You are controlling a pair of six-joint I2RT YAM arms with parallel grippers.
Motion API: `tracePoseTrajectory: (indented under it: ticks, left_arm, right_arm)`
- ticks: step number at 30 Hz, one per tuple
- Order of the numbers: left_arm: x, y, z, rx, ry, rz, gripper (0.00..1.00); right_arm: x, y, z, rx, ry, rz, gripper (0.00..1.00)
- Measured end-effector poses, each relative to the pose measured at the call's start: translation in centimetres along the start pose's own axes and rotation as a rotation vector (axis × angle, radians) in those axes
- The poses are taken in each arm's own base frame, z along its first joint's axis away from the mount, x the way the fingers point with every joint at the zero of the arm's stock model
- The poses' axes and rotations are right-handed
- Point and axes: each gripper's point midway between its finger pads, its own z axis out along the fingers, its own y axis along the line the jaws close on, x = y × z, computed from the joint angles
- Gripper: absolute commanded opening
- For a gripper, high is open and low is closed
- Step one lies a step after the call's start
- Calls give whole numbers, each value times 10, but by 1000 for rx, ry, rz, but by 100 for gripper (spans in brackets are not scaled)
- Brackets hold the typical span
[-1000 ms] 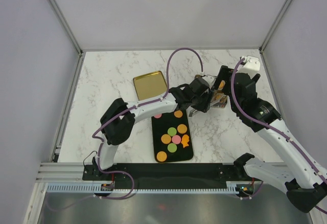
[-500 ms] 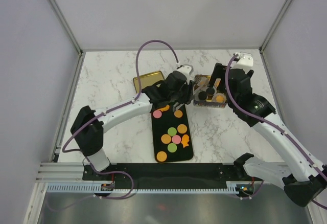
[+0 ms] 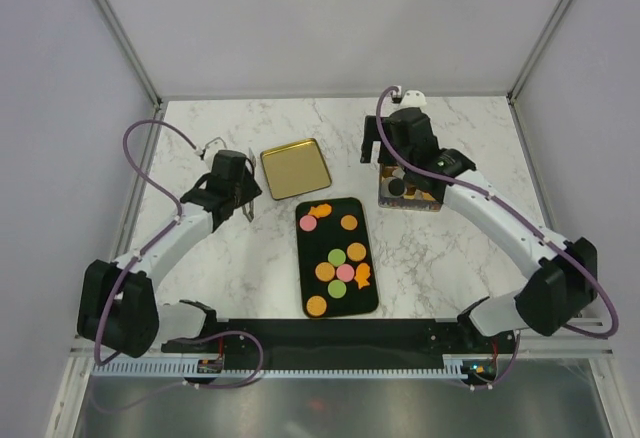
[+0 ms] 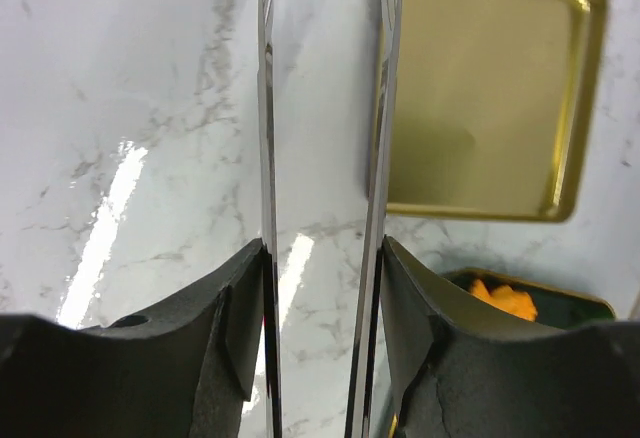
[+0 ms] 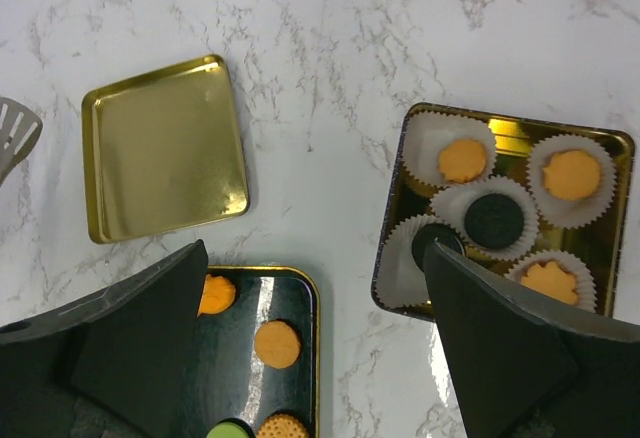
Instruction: Pack the cookies
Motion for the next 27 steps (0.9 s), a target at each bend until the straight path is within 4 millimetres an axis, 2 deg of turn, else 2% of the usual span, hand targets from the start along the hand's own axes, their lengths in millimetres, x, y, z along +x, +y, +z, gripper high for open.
tracePoseTrajectory:
  ticks: [4, 8, 12, 16, 19, 24, 27]
  left_arm:
    - [3, 35, 25, -116, 33, -69, 57]
    - [16, 67, 50, -222, 91, -96, 60]
    - [25, 83, 69, -283, 140, -105, 61]
    - [32, 90, 84, -307, 172, -111, 65]
    - [28, 83, 88, -281, 169, -120, 73]
    - [27, 77, 90, -254, 166, -126, 85]
    - [25, 75, 88, -239, 160, -128, 88]
  right_arm:
    - [20, 15, 31, -37, 78, -29, 97]
    - [44, 25, 58, -65, 156, -58, 95]
    - [70, 31, 82, -82, 235, -80, 94]
    - [95, 34, 102, -91, 304, -101, 93]
    - [107, 38, 117, -96, 336, -110, 93]
    - [119, 43, 139, -100, 365, -116, 89]
    - [126, 48, 154, -103, 380, -117, 86]
